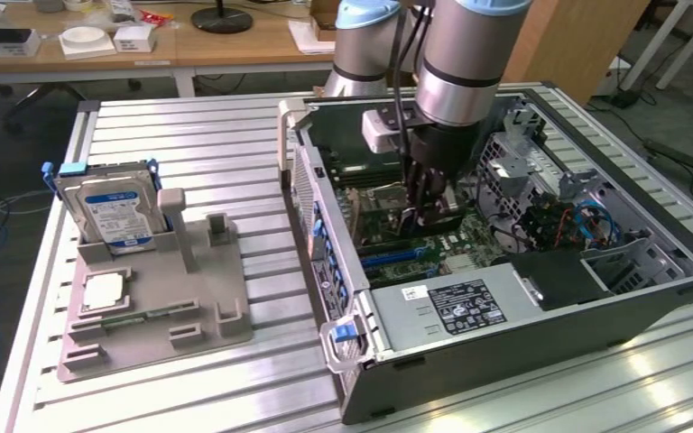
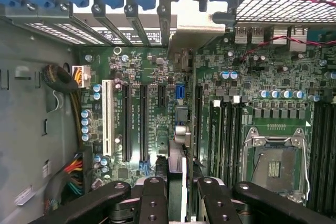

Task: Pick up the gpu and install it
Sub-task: 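Insert the gpu into the slot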

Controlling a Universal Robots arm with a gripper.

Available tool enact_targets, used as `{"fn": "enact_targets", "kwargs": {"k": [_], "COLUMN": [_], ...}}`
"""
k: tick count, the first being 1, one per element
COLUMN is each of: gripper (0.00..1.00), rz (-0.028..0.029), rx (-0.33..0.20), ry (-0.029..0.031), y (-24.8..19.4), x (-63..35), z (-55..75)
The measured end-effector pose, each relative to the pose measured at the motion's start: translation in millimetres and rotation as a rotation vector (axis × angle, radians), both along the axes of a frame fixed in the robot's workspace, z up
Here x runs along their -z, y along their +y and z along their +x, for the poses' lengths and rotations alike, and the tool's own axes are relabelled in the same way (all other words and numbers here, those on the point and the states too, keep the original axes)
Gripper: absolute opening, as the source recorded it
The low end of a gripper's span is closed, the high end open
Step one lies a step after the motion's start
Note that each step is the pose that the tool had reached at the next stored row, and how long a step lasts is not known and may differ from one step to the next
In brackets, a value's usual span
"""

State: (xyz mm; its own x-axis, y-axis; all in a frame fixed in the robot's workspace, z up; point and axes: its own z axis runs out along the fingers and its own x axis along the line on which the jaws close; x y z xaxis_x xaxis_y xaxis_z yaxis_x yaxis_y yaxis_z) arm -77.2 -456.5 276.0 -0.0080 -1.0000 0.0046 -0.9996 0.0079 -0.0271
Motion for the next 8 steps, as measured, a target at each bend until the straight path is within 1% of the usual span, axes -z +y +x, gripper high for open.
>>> {"fn": "enact_targets", "kwargs": {"k": [5,8], "gripper": [0.27,0.27], "rz": [0.0002,0.0002], "rx": [0.000,0.000], "ry": [0.0000,-0.0001], "y": [-0.8,-0.9], "x": [4.7,9.5], "z": [-0.1,-0.4]}}
